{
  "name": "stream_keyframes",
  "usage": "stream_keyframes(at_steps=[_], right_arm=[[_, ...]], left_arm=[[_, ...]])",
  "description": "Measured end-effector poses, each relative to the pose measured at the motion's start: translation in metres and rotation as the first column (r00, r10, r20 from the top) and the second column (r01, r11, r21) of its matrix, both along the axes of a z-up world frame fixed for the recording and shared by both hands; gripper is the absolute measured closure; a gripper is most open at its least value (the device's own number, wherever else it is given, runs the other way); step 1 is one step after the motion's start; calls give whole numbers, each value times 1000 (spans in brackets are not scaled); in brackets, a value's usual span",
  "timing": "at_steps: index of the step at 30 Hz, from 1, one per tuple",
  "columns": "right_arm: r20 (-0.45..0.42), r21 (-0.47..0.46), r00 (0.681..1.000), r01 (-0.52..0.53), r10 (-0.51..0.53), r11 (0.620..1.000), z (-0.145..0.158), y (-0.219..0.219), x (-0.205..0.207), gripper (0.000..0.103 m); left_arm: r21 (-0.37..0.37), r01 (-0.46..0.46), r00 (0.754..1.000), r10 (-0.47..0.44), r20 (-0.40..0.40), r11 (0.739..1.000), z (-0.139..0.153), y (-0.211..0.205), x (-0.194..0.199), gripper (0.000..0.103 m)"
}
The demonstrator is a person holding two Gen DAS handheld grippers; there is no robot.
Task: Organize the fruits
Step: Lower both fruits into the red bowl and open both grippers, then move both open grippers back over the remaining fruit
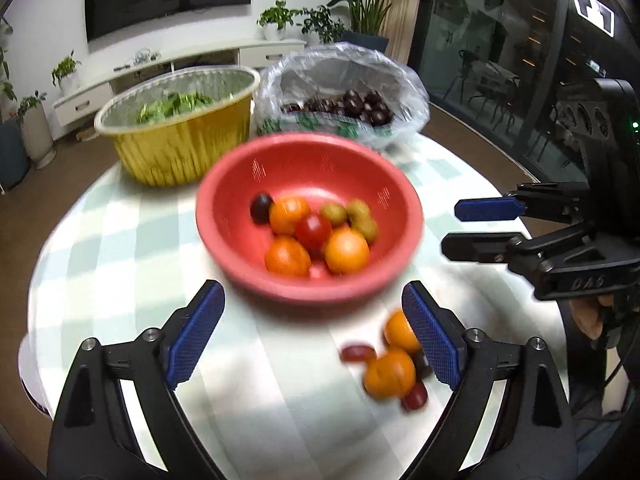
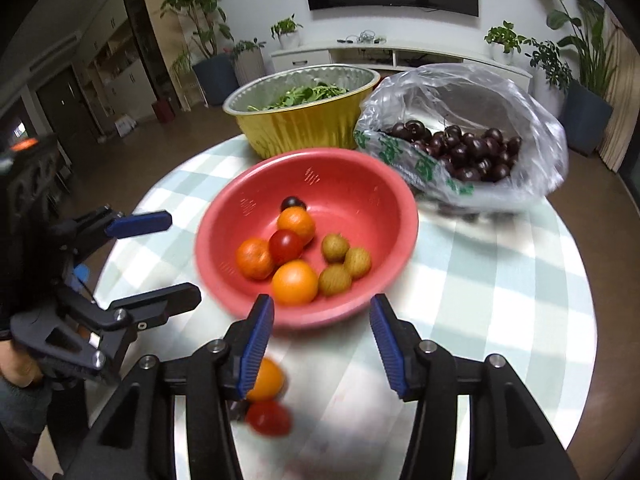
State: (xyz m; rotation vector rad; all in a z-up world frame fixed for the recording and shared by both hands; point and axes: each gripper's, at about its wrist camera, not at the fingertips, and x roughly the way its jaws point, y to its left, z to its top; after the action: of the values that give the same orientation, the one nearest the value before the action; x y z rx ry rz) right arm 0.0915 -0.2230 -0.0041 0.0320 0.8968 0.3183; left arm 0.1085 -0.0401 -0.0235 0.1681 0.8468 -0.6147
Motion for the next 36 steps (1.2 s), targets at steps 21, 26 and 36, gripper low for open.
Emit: stream_keyframes(at_steps=[21,26,36], right_arm=[[-81,3,986,-143,143,990,-53,11,-71,57],[-73,-40,982,-176,173,984,-54,13,-63,58],[-81,-69,973,-220,215,973,-57,16,-58,61]], left_arm=[[73,120,989,-113,-97,990,-62,-27,-90,28],[85,106,989,-96,-113,991,-66,-32,-86,55],[88,120,988,-110,-109,989,-66,-42,-81,74]])
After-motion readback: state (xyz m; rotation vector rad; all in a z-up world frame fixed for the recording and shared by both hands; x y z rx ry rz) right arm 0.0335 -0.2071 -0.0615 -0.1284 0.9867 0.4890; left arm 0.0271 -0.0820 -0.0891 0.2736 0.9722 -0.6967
